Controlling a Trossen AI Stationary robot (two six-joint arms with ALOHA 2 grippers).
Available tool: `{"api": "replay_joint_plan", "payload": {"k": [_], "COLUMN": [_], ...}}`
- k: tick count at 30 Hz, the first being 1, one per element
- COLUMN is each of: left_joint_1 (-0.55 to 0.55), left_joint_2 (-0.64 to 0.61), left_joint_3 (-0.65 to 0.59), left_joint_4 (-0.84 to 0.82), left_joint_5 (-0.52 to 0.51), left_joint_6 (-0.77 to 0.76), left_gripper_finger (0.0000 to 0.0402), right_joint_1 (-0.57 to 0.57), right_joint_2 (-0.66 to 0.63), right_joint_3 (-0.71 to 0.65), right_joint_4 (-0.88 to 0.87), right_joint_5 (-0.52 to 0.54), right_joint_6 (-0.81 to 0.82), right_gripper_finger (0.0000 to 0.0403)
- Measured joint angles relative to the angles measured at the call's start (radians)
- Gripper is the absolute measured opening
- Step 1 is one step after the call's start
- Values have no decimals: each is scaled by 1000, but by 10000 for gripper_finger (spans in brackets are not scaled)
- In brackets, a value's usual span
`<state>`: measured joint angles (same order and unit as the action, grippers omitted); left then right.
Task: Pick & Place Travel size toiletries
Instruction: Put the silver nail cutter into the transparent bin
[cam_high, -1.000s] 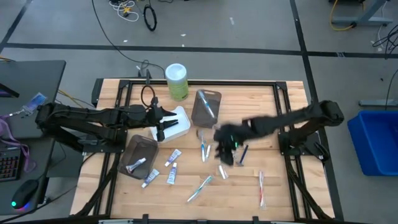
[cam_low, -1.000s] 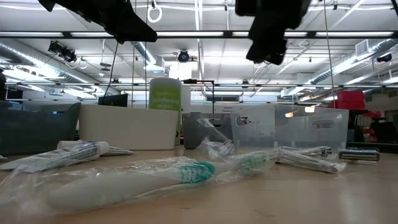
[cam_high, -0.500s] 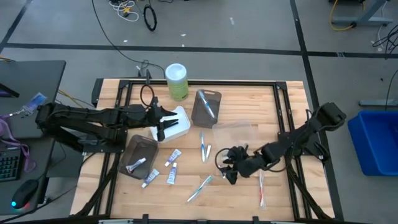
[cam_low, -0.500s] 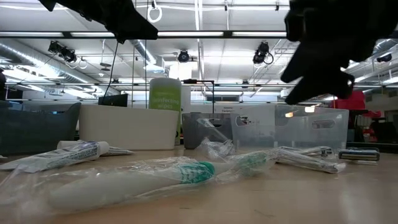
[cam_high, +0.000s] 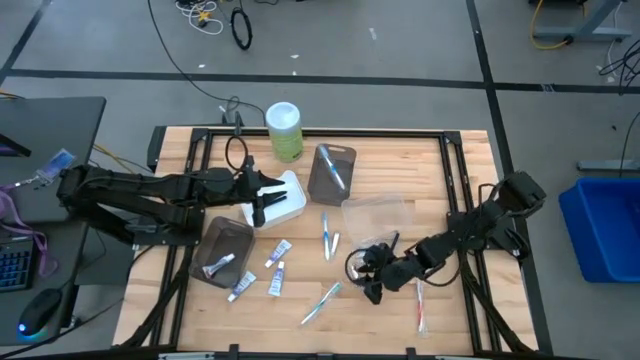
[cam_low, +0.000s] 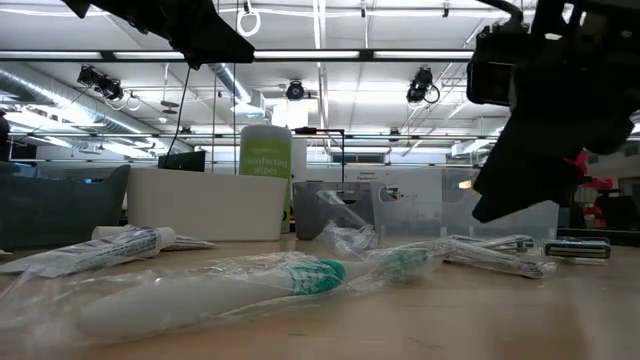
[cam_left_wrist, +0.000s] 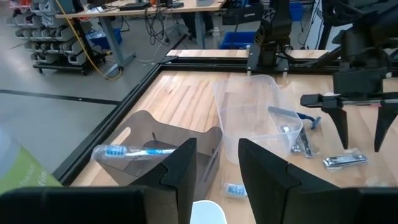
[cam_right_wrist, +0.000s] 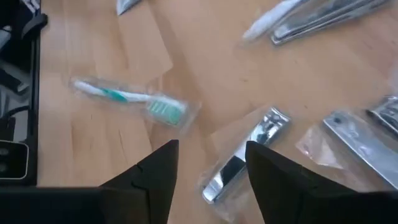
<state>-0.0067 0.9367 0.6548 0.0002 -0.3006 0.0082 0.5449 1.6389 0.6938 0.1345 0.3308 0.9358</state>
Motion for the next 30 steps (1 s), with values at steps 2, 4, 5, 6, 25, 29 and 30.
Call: {"api": "replay_joint_plan", "payload": {"k": [2,4,5,6,25,29,30], "left_joint_1": [0,0,0,0,123,155,159], "left_joint_2": [0,0,0,0,-2,-2,-5], "left_joint_3": [0,0,0,0,13,74,97], "left_joint_4": [2,16,22,23,97,101,99], "left_joint_5": [-13,-36,-42,-46,-449,-450,-453], "left_joint_6": [-1,-9,-10,-11,247,289,302], "left_gripper_finger": [128,128,128,128,128,128,128], "right_joint_1": [-3,-3,-3,-3,-29,-29,-29], "right_joint_2": [0,0,0,0,0,0,0], "right_joint_3": [2,3,3,3,3,3,3], "right_joint_4": [2,-7,-17,-31,-141,-161,-161], "right_joint_5": [5,8,9,7,-2,-15,-22], "right_joint_6": [-5,-2,-2,-2,-106,-95,-85], "right_gripper_finger": [191,188,186,184,207,221,223]}}
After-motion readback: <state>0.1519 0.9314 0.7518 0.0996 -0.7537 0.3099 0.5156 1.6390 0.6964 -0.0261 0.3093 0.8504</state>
